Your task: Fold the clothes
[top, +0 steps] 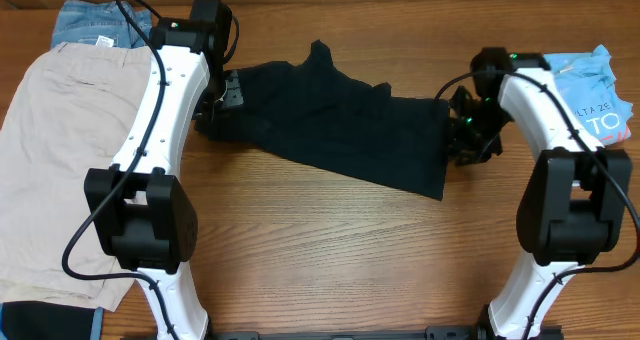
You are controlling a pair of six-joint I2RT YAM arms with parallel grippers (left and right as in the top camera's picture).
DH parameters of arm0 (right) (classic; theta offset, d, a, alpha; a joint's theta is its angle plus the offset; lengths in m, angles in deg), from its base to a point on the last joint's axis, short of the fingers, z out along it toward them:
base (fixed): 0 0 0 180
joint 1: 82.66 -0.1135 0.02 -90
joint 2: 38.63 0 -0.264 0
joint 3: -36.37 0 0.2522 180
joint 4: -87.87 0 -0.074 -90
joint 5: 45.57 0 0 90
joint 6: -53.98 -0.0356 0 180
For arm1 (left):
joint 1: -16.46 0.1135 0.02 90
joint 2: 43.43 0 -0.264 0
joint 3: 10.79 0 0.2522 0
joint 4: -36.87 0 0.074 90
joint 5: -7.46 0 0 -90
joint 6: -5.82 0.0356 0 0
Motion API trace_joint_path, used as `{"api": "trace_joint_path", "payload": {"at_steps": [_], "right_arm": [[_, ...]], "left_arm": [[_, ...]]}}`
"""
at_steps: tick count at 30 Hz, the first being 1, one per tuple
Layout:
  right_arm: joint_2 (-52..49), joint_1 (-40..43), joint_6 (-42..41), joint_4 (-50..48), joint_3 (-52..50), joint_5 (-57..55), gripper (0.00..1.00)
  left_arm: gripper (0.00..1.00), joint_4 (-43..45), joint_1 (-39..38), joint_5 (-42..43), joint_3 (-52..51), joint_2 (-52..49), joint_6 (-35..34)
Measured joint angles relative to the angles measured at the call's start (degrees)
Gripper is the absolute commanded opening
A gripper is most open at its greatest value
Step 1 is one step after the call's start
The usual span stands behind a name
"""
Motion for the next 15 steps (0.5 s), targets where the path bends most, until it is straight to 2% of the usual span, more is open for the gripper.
{"api": "trace_joint_path", "payload": {"at_steps": [8, 15], "right_arm": [[0.0, -1.22, -0.9, -8.02, -5.68, 0.11, 0.33], [0.0, -1.22, -1.33, -10.19, -6.58, 0.11, 0.34]], "left_arm": [[0.04, -0.02, 0.0, 0.0, 0.0, 0.0, 0.02], [0.04, -0.02, 0.0, 0.0, 0.0, 0.0, 0.02]]}}
